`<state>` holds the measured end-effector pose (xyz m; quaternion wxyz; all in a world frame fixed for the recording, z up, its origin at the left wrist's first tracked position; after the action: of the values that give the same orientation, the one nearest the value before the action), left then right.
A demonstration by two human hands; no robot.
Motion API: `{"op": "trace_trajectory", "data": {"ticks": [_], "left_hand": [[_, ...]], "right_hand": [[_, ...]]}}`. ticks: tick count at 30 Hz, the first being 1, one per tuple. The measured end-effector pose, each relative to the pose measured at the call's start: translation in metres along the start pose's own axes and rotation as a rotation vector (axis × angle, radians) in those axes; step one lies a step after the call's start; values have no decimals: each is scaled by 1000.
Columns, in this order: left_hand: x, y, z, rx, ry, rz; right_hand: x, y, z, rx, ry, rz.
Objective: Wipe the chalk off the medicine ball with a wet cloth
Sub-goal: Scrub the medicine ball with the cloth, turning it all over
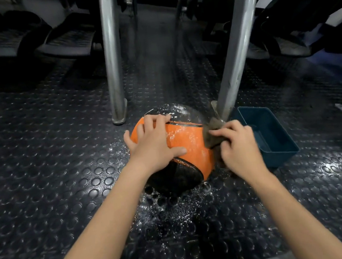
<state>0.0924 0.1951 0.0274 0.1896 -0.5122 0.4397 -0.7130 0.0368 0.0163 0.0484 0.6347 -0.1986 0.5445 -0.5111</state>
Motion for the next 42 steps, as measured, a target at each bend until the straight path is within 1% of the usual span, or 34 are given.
{"op": "trace_trajectory", "data": {"ticks": [1,2,3,4,6,7,8,9,12,13,14,16,18,19,20,21,23,24,25,26,27,28,30,31,32,33,35,36,37,38,39,40,41,42], "left_hand": [[-1,0,0,-3,-2,0],[-1,-1,0,-4,-4,-1],[-3,-1,1,-3,-9,-5],[-5,-1,1,0,-18,-15],[-7,-1,0,15,-29,-31],[-7,-2,1,29,-28,-29],[-7,-3,1,34,-24,-27],[-6,-2,0,30,-21,-31],[-4,0,1,17,-18,-47],[-3,0,1,14,-15,-43],[-4,0,2,16,-16,-40],[-5,0,2,23,-27,-47],[-7,-1,1,42,-27,-51],[-7,-2,0,52,-25,-49],[-7,-2,1,51,-23,-48],[-7,-2,1,44,-21,-53],[-6,0,1,37,-21,-62],[-6,0,1,35,-21,-61],[-6,-1,2,36,-20,-59],[-7,-1,2,40,-24,-56],[-9,-2,2,41,-30,-55],[-10,-2,1,37,-37,-55],[-11,-4,1,50,-40,-54],[-12,-5,1,54,-42,-54],[-12,-6,0,52,-43,-53],[-12,-5,0,46,-43,-55],[-12,-4,0,41,-39,-60],[-12,-3,0,41,-37,-62],[-12,-4,1,46,-37,-62],[-14,-5,2,53,-42,-63],[-15,-5,2,55,-51,-65],[-16,-5,2,54,-58,-65],[-17,-6,1,54,-63,-65],[-19,-7,1,55,-68,-69]], "right_hand": [[12,-10,4,51,86,-35],[14,-21,5,109,110,-26],[2,-30,4,159,70,26],[-16,-33,-1,171,-10,83],[-53,-18,-17,77,-214,126],[-61,-4,-25,10,-287,112],[-60,7,-27,-34,-304,88],[-50,12,-24,-39,-263,65],[-2,-6,-1,73,36,-30],[5,-16,1,115,90,-30],[0,-24,2,153,82,6],[-31,-30,-6,167,-64,104],[-58,-13,-21,62,-249,139],[-60,-1,-25,0,-289,125],[-53,7,-23,-37,-266,105],[-39,10,-16,-41,-186,77],[-3,3,-2,-11,31,-58],[12,-4,2,15,115,-111],[17,-13,4,58,157,-113],[10,-21,4,109,140,-63],[-6,-26,1,146,71,6],[-23,-24,-4,137,-18,67],[-51,-5,-19,10,-203,124],[-54,6,-23,-58,-240,114],[-49,13,-22,-85,-220,88],[-36,13,-17,-80,-150,43],[-1,8,-5,-79,62,-157],[13,5,-3,-83,138,-223],[17,-1,-2,-59,167,-217],[7,-9,-2,-5,132,-138],[-10,-16,-5,63,47,-30],[-28,-19,-8,96,-47,57],[-42,-16,-14,91,-141,111],[-53,-8,-20,48,-221,122]]}}
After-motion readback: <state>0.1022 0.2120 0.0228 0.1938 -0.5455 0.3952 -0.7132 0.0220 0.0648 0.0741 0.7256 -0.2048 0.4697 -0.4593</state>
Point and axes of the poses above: each hand's wrist, its own z-axis towards the middle knuckle, its own y-axis out of the palm, x = y × z, the point moved 9 cm from there along z, towards the middle knuckle, and after that the axes turned 11 degrees about y, right-handed, at the moved point
